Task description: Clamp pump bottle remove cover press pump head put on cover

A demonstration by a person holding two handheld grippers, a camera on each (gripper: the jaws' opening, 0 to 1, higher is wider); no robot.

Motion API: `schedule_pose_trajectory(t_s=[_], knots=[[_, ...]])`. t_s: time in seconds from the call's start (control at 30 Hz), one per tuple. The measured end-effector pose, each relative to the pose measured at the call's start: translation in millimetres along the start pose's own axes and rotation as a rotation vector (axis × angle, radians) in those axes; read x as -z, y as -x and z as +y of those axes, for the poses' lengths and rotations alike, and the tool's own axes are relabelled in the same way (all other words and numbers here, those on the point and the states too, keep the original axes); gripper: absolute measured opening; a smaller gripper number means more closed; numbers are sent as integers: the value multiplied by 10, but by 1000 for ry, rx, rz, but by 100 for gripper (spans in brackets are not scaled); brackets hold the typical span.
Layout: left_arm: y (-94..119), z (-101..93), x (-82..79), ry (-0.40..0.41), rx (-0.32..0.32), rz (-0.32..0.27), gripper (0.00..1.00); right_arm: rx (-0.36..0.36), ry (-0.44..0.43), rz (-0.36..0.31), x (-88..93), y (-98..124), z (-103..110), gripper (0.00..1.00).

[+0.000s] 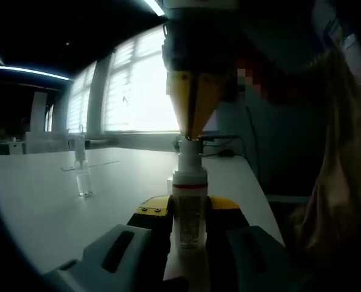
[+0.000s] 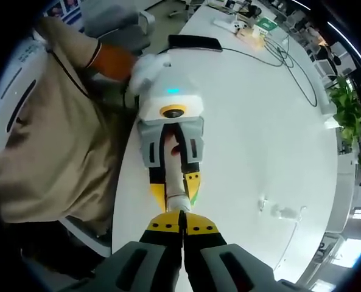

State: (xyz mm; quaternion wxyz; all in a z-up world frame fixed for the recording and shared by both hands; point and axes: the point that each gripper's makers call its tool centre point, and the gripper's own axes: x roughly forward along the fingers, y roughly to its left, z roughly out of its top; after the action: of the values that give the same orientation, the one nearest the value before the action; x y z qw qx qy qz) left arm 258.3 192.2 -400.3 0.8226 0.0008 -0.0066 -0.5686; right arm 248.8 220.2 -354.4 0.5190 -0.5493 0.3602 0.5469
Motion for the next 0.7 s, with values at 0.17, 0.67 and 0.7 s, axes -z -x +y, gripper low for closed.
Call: schedule_pose_trajectory(t_s=[0.17, 0.67, 0.7], knots=[[1, -5, -1, -2, -1, 0, 12, 2, 5, 3, -2, 1, 2, 0], [12, 19, 7, 1, -1, 0, 12, -11, -7, 12, -1, -15, -6, 0], [12, 18, 7, 0, -1, 0, 12, -11, -9, 15, 0, -17, -6, 0]])
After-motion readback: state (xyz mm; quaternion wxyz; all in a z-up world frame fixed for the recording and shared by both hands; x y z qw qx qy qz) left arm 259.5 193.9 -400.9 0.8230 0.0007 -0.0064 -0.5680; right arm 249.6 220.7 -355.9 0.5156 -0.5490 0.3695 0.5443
